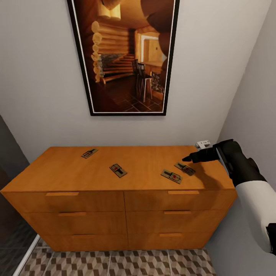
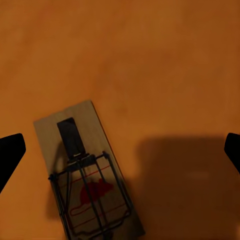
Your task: Take the four mousetraps from the cabinet in the bathroom and place them on the bathroom floor. Make sure all four end up on the same floor surface, and ensure that at least two of them are either under or directly next to the same bathroom sink.
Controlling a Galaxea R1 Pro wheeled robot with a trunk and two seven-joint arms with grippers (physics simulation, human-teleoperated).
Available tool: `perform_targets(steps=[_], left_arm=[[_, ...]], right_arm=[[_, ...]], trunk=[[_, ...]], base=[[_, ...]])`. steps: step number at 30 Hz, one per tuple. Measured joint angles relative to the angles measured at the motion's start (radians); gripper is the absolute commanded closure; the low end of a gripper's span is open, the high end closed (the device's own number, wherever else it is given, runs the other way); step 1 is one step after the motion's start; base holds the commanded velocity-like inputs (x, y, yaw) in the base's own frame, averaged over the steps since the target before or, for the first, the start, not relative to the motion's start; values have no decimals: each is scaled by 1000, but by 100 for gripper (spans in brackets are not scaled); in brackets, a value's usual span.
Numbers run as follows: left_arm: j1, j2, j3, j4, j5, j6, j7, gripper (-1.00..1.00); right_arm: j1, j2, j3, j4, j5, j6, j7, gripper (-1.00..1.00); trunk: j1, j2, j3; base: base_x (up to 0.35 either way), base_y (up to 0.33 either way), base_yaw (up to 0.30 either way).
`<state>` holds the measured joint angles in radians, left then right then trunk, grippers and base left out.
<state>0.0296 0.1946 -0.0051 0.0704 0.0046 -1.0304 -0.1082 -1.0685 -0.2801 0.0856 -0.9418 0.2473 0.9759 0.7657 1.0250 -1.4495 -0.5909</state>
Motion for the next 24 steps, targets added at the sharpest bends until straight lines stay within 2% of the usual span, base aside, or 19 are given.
perform_targets(steps=[24], left_arm=[[0, 0, 0, 0, 0, 0, 0, -100]], right_arm=[[16, 2, 1, 39, 1, -1, 0, -100]], trunk=[[0, 0, 0]], base=[[0, 0, 0]])
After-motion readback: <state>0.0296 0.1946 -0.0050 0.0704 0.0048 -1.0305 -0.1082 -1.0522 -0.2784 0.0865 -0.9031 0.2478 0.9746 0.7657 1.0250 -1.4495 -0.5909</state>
